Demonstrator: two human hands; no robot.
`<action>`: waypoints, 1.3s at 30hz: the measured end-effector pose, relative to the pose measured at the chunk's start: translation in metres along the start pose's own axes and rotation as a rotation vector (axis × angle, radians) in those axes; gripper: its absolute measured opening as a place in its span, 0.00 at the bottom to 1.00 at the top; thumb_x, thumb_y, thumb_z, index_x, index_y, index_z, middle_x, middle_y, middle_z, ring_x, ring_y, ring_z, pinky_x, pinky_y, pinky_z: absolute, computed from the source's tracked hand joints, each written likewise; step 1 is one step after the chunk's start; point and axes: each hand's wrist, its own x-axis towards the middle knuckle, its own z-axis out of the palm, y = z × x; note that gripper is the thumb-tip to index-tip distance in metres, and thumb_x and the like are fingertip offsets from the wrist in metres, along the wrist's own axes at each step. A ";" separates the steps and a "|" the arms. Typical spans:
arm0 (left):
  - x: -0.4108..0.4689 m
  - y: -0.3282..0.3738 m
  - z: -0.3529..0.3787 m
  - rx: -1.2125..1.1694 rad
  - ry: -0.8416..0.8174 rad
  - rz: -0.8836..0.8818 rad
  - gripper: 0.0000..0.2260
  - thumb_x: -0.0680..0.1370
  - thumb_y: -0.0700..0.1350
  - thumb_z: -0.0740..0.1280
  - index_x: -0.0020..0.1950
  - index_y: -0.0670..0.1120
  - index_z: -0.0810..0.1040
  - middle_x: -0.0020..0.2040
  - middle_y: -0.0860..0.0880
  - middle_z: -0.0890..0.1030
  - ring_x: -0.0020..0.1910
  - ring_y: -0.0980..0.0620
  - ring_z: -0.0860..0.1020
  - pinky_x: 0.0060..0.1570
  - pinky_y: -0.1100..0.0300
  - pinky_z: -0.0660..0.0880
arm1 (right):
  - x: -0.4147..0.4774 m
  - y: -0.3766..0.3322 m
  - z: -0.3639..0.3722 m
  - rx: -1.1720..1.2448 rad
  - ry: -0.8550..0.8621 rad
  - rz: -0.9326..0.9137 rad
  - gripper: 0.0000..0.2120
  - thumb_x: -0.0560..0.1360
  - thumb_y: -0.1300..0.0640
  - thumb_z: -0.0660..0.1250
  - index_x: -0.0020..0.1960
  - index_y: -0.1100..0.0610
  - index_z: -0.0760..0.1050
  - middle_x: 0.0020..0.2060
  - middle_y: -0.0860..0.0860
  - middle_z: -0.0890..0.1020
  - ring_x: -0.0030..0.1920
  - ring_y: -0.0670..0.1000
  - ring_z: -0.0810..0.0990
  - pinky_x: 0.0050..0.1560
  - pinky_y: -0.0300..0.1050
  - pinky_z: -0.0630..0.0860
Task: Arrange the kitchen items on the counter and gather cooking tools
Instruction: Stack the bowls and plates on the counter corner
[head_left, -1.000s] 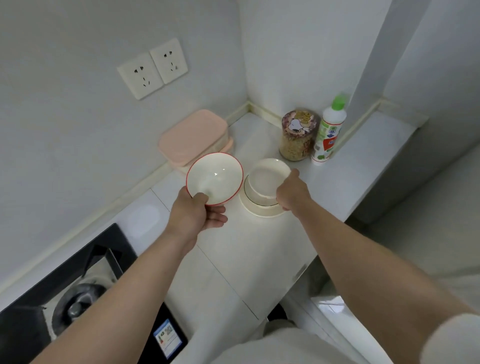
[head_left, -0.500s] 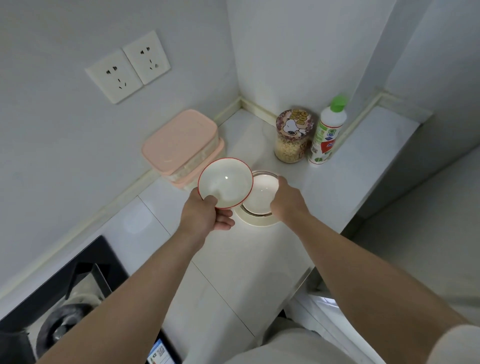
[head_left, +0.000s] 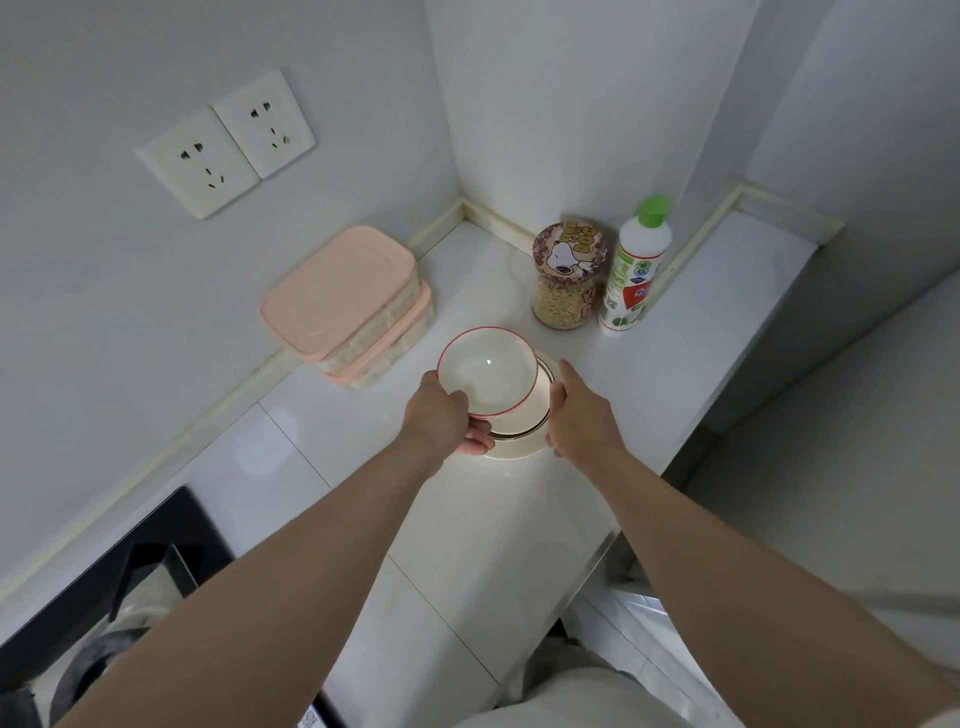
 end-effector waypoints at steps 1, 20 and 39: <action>0.002 0.000 0.004 -0.003 0.001 -0.021 0.20 0.75 0.30 0.46 0.64 0.42 0.64 0.36 0.40 0.71 0.29 0.48 0.65 0.26 0.61 0.66 | -0.002 0.000 0.000 0.070 0.005 0.019 0.23 0.84 0.48 0.47 0.79 0.46 0.56 0.58 0.59 0.81 0.53 0.62 0.82 0.49 0.58 0.83; 0.025 -0.017 0.022 0.545 0.035 0.112 0.15 0.79 0.39 0.56 0.64 0.49 0.68 0.31 0.42 0.80 0.20 0.48 0.72 0.25 0.61 0.70 | -0.009 0.000 0.000 0.023 -0.004 -0.087 0.23 0.85 0.53 0.55 0.79 0.52 0.60 0.67 0.56 0.78 0.66 0.58 0.76 0.65 0.50 0.73; -0.213 -0.137 -0.156 -0.003 0.540 0.202 0.21 0.84 0.52 0.59 0.36 0.41 0.74 0.21 0.46 0.71 0.18 0.51 0.65 0.25 0.62 0.66 | -0.205 -0.105 0.105 0.246 -0.347 -0.536 0.17 0.75 0.59 0.59 0.32 0.62 0.57 0.29 0.65 0.65 0.30 0.51 0.60 0.32 0.48 0.57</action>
